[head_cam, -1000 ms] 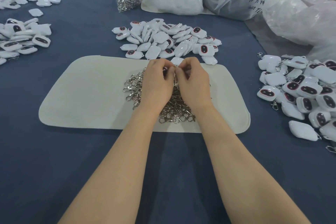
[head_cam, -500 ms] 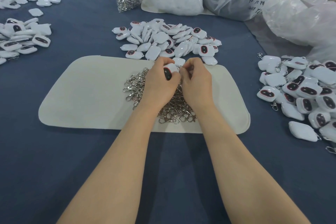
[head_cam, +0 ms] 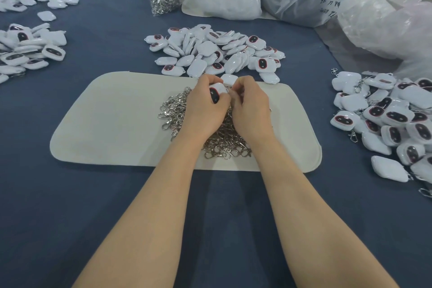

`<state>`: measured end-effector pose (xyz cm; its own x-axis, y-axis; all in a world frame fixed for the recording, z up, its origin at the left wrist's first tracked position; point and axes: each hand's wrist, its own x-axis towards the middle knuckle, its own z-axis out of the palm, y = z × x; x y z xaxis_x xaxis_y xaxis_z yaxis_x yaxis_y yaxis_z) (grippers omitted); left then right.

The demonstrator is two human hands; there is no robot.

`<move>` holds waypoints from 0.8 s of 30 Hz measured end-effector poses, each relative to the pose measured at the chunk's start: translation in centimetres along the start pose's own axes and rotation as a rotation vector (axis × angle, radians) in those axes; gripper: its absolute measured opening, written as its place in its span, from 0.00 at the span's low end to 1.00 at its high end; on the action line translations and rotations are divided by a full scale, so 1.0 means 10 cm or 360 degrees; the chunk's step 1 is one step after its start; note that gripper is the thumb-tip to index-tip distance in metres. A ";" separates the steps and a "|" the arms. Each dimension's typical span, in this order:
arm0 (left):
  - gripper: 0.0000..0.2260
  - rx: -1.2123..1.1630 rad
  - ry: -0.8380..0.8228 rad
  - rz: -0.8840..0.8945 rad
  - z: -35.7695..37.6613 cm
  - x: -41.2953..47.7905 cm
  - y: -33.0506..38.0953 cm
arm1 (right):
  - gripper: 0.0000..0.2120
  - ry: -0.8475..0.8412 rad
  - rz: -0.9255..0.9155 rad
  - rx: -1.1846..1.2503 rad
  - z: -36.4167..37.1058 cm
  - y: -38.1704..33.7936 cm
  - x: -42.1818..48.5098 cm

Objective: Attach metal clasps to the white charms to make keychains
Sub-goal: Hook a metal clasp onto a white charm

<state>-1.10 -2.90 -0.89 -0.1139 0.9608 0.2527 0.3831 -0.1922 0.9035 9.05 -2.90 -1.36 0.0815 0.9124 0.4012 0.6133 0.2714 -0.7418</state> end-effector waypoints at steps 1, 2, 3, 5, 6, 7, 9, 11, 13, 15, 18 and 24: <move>0.12 0.0002 -0.0008 -0.0012 0.00 0.00 0.00 | 0.02 -0.0013 -0.0010 -0.0016 0.00 -0.01 -0.01; 0.12 -0.0009 -0.0013 -0.0025 0.00 0.00 0.00 | 0.02 -0.0034 -0.0022 -0.0036 0.00 -0.01 -0.01; 0.12 -0.0020 -0.0016 -0.0031 0.00 0.00 0.00 | 0.03 -0.0061 -0.0030 -0.0051 0.00 -0.01 -0.01; 0.12 0.0027 -0.0028 -0.0003 -0.01 -0.01 -0.01 | 0.04 -0.0112 -0.0041 -0.0064 0.00 -0.01 -0.01; 0.11 0.0065 -0.0042 0.0021 -0.01 -0.01 0.00 | 0.04 -0.0129 -0.0044 -0.0069 0.00 -0.01 -0.01; 0.11 0.0089 -0.0058 0.0046 -0.01 -0.02 0.00 | 0.04 -0.0136 -0.0044 -0.0073 0.00 -0.01 -0.01; 0.11 0.0092 -0.0089 0.0091 -0.01 -0.02 0.00 | 0.04 -0.0095 -0.0021 -0.0041 0.00 0.00 0.00; 0.12 -0.0008 -0.0104 0.0099 -0.03 -0.01 0.02 | 0.07 -0.0036 0.0038 0.0061 0.00 -0.01 0.00; 0.12 -0.0225 -0.0089 0.0031 -0.04 0.00 0.05 | 0.11 -0.0036 0.0087 0.0158 -0.01 -0.02 0.01; 0.13 -0.0519 -0.0080 -0.0115 -0.05 0.00 0.07 | 0.09 0.0013 0.0102 0.0272 -0.02 -0.03 0.01; 0.11 -0.0821 -0.0047 -0.0360 -0.05 0.02 0.07 | 0.05 0.0097 0.0152 0.0423 -0.03 -0.03 0.02; 0.06 -0.1264 -0.0058 -0.0673 -0.06 0.04 0.13 | 0.05 0.0064 0.0162 0.0485 -0.02 -0.05 0.02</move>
<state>-1.18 -2.91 0.60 -0.0672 0.9857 -0.1543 -0.4325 0.1106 0.8948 8.87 -2.92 -0.84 0.1649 0.9284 0.3329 0.3375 0.2640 -0.9036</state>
